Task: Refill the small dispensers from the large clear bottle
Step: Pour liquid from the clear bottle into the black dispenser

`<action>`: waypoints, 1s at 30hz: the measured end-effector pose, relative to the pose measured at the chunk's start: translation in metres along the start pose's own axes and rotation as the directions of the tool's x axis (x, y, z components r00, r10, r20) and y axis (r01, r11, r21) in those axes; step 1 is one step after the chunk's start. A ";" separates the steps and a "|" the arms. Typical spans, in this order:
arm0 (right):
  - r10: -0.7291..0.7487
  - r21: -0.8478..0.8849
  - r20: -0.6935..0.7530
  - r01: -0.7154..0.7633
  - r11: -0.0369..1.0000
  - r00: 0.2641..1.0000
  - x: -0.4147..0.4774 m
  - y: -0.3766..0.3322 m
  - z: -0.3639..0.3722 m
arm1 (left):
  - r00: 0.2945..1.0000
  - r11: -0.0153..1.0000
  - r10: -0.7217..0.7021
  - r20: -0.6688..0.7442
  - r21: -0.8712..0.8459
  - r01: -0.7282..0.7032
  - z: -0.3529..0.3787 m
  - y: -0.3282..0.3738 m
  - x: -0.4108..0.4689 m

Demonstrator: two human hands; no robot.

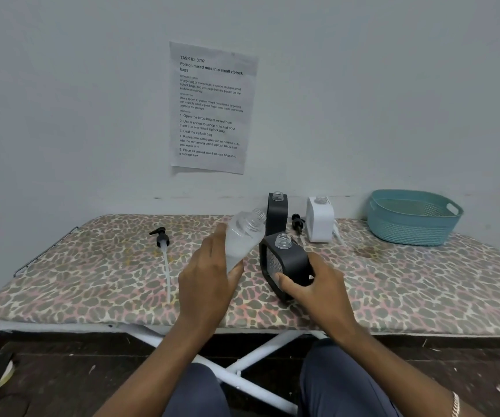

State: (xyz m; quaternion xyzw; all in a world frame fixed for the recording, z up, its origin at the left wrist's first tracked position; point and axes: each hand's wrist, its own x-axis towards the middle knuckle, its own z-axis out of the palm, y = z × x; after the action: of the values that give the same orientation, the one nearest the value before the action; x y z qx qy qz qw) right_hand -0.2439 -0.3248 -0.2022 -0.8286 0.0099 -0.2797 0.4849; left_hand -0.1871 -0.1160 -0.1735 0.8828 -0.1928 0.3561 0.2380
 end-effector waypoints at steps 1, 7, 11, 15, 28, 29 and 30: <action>0.001 0.003 0.002 -0.001 1.000 1.000 0.000 0.000 0.000 | 1.000 0.999 0.011 0.003 0.042 -0.011 0.001 0.000 0.000; -0.001 -0.004 0.004 0.001 1.000 1.000 -0.003 -0.002 0.000 | 0.998 0.981 0.051 0.040 0.187 -0.058 0.004 -0.007 -0.001; -0.011 -0.034 0.000 0.011 0.999 1.000 -0.002 -0.004 0.000 | 0.997 0.965 0.069 0.047 0.250 -0.079 0.006 -0.009 0.000; -0.007 -0.049 0.001 0.007 0.999 1.000 -0.002 -0.001 0.001 | 0.997 0.958 0.068 0.043 0.277 -0.077 0.007 -0.012 0.000; -0.021 -0.085 0.002 0.022 0.996 1.000 0.000 0.005 0.002 | 0.994 0.952 0.107 -0.030 0.290 -0.094 0.008 -0.010 0.001; -0.021 -0.084 0.000 0.021 0.996 1.000 0.000 0.005 0.002 | 0.993 0.951 0.110 -0.035 0.293 -0.095 0.008 -0.010 0.001; -0.020 -0.085 -0.002 0.020 0.996 1.000 0.000 0.004 0.003 | 0.993 0.950 0.112 -0.038 0.296 -0.096 0.009 -0.010 0.001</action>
State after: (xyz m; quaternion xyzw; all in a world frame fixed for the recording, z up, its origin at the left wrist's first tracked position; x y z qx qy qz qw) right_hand -0.2418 -0.3249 -0.2068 -0.8482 0.0142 -0.2851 0.4462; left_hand -0.1769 -0.1126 -0.1812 0.8869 -0.1774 0.4168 0.0903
